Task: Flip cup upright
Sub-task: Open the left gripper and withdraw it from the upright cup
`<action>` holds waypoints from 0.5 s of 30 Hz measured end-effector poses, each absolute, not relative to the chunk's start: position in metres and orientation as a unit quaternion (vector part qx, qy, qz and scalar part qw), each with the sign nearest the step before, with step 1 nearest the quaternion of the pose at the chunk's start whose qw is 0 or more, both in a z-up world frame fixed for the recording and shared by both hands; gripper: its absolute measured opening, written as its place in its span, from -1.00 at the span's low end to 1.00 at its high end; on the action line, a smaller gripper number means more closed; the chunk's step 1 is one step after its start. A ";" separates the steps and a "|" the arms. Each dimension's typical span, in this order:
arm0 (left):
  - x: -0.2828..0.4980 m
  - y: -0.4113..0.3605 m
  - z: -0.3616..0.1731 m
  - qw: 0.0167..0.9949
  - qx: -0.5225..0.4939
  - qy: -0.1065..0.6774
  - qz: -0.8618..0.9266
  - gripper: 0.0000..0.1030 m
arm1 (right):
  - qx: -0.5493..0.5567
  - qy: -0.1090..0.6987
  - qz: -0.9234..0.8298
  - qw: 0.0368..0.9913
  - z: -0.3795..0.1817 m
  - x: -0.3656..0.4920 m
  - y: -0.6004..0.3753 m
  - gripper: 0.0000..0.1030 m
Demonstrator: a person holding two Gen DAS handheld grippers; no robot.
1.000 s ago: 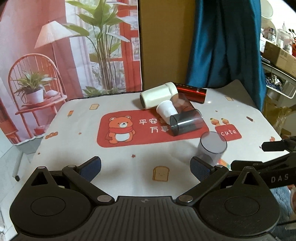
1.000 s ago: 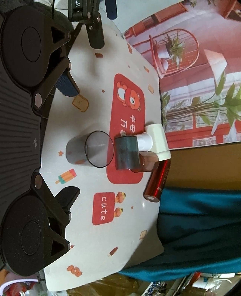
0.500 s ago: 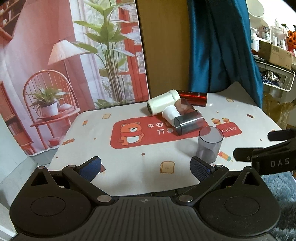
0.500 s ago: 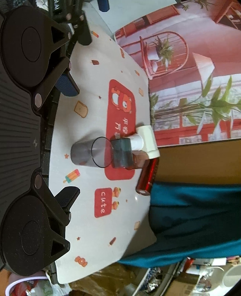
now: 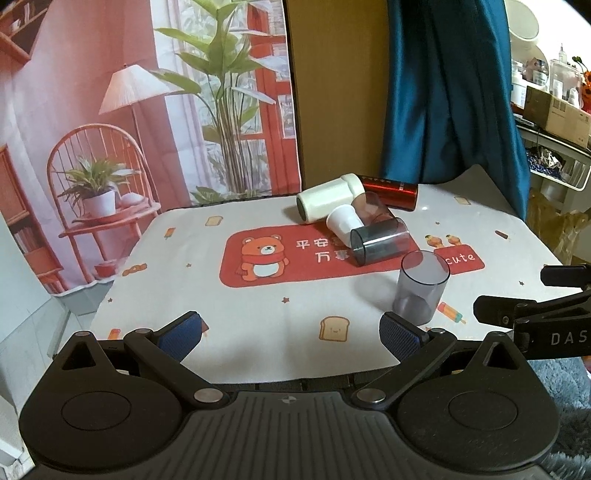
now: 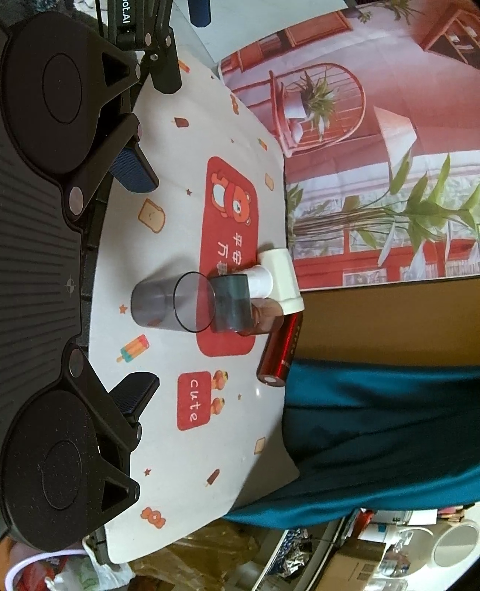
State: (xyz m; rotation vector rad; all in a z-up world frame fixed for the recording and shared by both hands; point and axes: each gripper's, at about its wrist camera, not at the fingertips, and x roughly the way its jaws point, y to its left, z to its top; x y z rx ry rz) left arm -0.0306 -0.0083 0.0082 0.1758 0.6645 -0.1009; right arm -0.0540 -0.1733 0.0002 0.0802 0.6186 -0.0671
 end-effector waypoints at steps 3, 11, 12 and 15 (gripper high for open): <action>-0.030 -0.008 0.008 0.940 0.086 0.327 -0.051 1.00 | 0.039 0.305 -0.033 0.951 0.000 -0.054 -0.173 0.99; -0.029 -0.008 0.008 0.939 0.082 0.330 -0.050 1.00 | 0.038 0.305 -0.032 0.951 0.000 -0.054 -0.172 0.99; -0.029 -0.008 0.008 0.939 0.082 0.329 -0.050 1.00 | 0.038 0.305 -0.033 0.951 0.000 -0.054 -0.172 0.99; -0.029 -0.008 0.008 0.939 0.082 0.330 -0.050 1.00 | 0.038 0.304 -0.032 0.951 0.000 -0.054 -0.172 0.99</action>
